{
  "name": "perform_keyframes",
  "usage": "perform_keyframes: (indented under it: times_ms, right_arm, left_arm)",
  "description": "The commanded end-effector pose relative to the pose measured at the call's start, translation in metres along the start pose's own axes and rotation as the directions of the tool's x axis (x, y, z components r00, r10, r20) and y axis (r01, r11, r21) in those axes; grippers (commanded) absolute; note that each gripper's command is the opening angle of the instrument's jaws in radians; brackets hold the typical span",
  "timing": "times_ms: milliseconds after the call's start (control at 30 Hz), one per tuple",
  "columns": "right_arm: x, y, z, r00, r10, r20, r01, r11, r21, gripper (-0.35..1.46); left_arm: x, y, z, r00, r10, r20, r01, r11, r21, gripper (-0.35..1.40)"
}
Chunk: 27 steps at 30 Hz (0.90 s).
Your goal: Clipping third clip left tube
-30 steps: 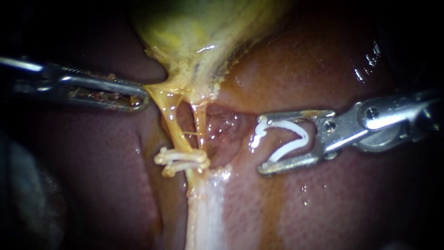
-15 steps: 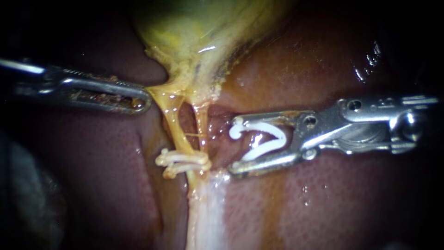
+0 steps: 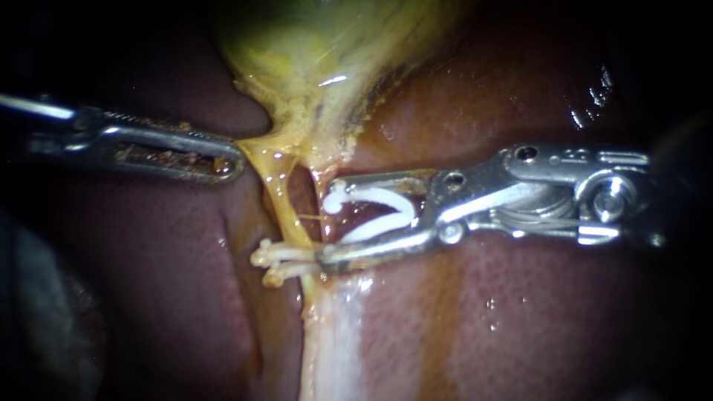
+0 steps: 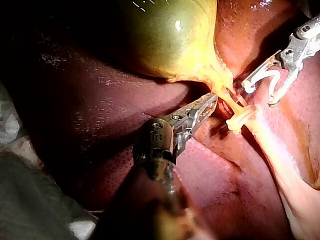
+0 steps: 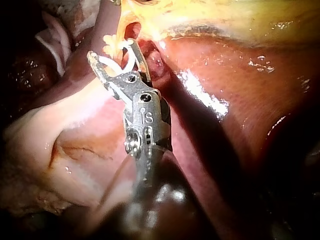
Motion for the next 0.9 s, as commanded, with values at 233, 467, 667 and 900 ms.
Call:
perform_keyframes:
  times_ms: [233, 467, 667, 900]
  right_arm:
    - [-0.0002, 0.0005, 0.0011, 1.000, 0.025, -0.007, -0.025, 1.000, 0.015, 0.50]
    - [-0.0016, 0.0017, 0.0020, 0.999, 0.046, -0.005, -0.046, 0.999, 0.016, 0.50]
    - [-0.0030, 0.0031, 0.0028, 0.998, 0.062, -0.001, -0.062, 0.998, 0.022, 0.50]
    - [-0.0036, 0.0045, 0.0034, 0.998, 0.058, -0.001, -0.058, 0.998, 0.016, 0.50]
  left_arm:
    - [0.0000, 0.0000, 0.0001, 1.0000, 0.000, 0.000, 0.000, 1.000, 0.000, -0.35]
    - [0.0000, 0.0001, 0.0001, 1.0000, 0.000, 0.000, 0.000, 1.000, 0.000, -0.35]
    - [0.0000, 0.0001, 0.0001, 1.0000, 0.000, 0.000, 0.000, 1.000, 0.001, -0.35]
    - [0.0000, 0.0002, 0.0001, 1.0000, -0.001, 0.001, 0.001, 1.000, -0.001, -0.35]
